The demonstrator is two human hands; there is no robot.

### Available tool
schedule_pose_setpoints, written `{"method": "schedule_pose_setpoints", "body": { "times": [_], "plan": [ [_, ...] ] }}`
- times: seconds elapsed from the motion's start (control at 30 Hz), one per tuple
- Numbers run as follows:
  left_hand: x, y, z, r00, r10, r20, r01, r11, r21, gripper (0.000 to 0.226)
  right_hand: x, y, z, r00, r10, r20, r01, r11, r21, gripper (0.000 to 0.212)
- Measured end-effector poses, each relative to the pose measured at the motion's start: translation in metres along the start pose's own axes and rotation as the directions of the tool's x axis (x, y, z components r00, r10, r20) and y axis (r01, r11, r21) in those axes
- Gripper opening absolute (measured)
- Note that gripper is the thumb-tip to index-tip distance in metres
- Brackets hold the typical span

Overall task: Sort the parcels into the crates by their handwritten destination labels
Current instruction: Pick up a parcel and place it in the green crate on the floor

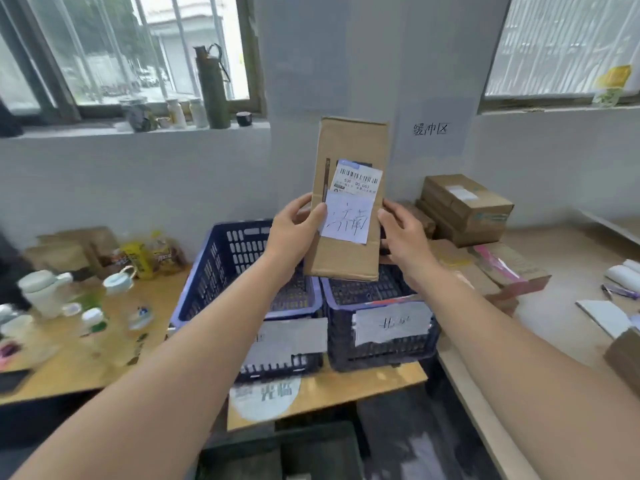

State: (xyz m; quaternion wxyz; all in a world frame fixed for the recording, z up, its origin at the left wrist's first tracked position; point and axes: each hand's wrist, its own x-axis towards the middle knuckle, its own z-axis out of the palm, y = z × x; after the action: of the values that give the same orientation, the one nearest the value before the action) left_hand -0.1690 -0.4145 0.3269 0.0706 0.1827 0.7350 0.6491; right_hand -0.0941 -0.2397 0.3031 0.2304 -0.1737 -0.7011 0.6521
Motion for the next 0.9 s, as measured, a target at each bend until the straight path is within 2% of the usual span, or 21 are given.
{"method": "schedule_pose_setpoints", "body": {
  "times": [0.17,0.23,0.4,0.73,0.9],
  "plan": [
    [-0.064,-0.017,-0.066,1.000,0.015,0.007,-0.015,1.000,0.011,0.053,-0.076,0.007,0.055,0.994,-0.074,-0.077,0.070,0.996,-0.056,0.056],
    [-0.086,-0.024,-0.085,1.000,-0.003,0.005,0.003,1.000,0.005,0.058,-0.101,0.010,0.070,0.995,-0.073,-0.074,0.068,0.995,-0.073,0.052],
    [-0.134,-0.034,-0.110,1.000,-0.028,-0.007,0.028,0.999,-0.030,0.048,-0.155,0.010,0.088,0.998,-0.052,-0.044,0.049,0.996,-0.077,0.034],
    [-0.215,-0.056,-0.100,0.996,-0.055,-0.065,0.053,0.998,-0.040,0.038,-0.222,0.034,0.070,0.996,-0.021,0.085,0.022,1.000,-0.018,0.021],
    [-0.255,-0.103,-0.081,0.994,-0.056,-0.092,0.058,0.998,0.019,0.053,-0.255,0.083,0.049,0.989,-0.027,0.144,0.039,0.996,-0.083,0.030]
  ]
}}
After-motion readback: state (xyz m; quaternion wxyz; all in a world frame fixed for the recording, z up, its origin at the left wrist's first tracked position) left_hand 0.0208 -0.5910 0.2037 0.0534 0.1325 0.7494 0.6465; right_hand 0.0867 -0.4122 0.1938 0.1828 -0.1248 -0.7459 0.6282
